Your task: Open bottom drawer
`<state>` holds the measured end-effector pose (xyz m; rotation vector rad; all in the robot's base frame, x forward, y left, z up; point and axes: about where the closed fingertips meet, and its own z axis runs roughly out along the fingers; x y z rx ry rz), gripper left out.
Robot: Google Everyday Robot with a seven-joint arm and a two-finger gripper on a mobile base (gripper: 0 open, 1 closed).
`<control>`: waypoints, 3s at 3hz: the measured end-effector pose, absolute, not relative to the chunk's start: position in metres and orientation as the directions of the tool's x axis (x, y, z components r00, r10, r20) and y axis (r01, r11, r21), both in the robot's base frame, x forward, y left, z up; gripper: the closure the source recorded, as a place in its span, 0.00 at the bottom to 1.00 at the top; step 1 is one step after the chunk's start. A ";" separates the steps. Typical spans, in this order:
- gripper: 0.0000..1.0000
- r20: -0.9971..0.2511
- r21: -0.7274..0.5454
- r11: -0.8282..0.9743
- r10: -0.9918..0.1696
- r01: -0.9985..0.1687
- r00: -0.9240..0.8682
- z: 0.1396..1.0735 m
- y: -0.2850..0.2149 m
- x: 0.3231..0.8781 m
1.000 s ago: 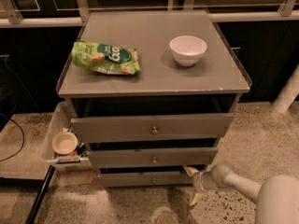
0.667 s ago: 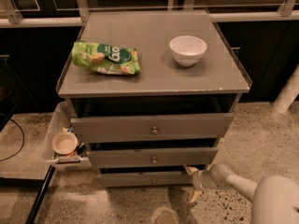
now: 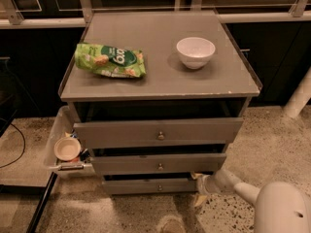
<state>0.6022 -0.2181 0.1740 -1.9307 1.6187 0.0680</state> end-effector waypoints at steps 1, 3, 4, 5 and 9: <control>0.00 -0.424 -0.417 -0.061 -0.870 -0.907 0.253 0.165 -0.214 0.611; 0.00 -0.476 -0.393 -0.048 -0.844 -0.918 0.247 0.149 -0.208 0.622; 0.18 -0.477 -0.393 -0.047 -0.844 -0.919 0.247 0.148 -0.208 0.622; 0.42 -0.477 -0.393 -0.047 -0.844 -0.919 0.247 0.148 -0.208 0.622; 0.63 -0.484 -0.379 -0.079 -0.832 -0.922 0.270 0.164 -0.217 0.603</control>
Offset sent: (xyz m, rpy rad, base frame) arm 0.0269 0.0055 -0.0264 0.0840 0.0294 0.0076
